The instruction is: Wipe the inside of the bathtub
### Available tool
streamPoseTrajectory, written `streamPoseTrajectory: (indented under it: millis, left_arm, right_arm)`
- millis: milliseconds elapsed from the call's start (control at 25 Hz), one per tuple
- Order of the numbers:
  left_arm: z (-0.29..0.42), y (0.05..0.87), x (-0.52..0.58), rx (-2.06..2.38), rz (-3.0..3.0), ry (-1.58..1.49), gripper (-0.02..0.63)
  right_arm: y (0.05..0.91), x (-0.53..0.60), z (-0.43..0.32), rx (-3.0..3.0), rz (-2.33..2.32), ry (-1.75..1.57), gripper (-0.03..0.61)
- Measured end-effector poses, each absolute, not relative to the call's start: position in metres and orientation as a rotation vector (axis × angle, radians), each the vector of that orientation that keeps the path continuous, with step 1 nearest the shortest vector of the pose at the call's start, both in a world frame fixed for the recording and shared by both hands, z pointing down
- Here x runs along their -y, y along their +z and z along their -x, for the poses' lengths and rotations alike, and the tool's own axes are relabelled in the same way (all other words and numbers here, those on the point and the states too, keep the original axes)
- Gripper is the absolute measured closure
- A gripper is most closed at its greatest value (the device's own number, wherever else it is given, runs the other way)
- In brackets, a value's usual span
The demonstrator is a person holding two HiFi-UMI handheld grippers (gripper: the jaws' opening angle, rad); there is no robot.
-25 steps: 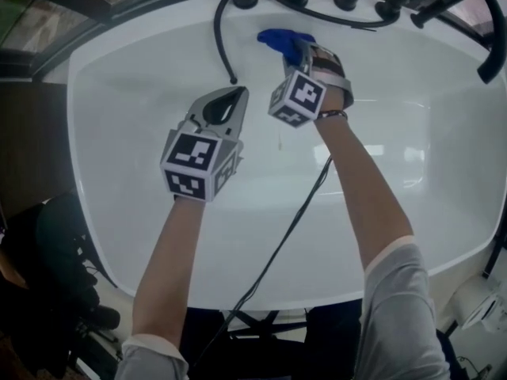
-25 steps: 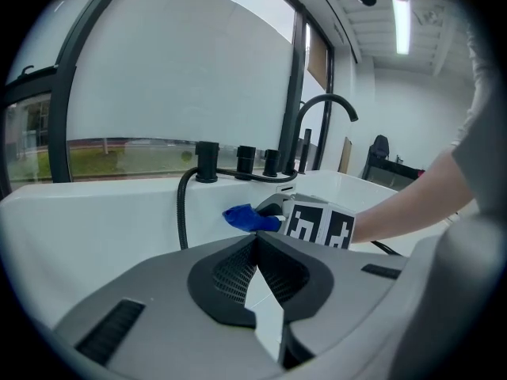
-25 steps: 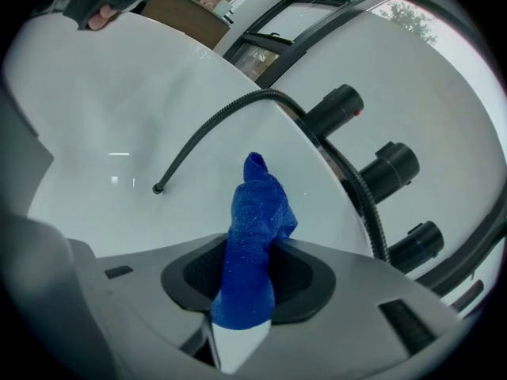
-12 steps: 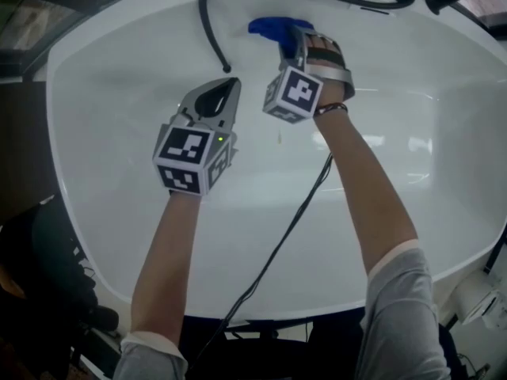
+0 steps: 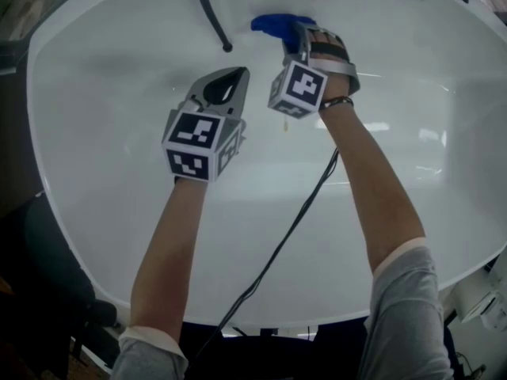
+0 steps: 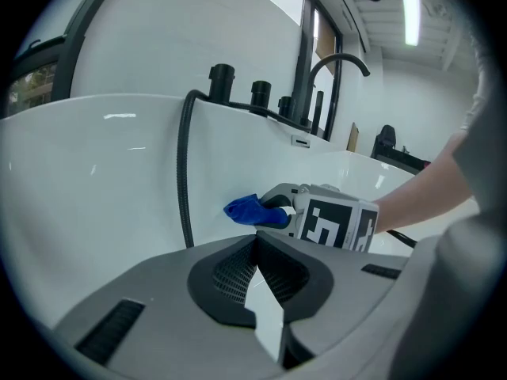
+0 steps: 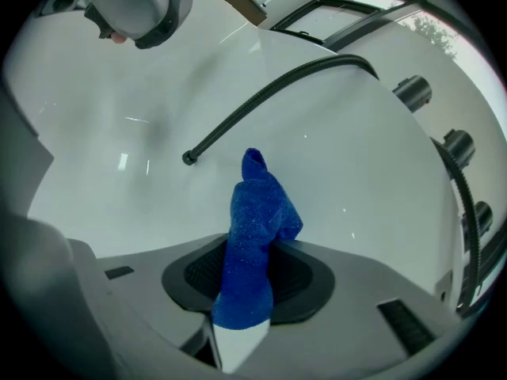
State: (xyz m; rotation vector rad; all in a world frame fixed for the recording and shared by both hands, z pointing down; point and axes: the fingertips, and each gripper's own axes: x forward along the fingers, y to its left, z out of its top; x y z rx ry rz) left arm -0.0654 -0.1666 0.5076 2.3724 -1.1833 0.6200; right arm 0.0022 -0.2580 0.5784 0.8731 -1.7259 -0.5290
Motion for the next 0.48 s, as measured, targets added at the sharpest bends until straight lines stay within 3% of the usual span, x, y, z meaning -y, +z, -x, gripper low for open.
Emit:
streamPoseTrajectory:
  millis: [480]
  left_arm:
    - [0.068,0.594,0.157,1.135,-2.314,0.699,0.611]
  right_arm:
    - [0.67,0.229,0.002,1.733,-0.738,-0.404,0.448]
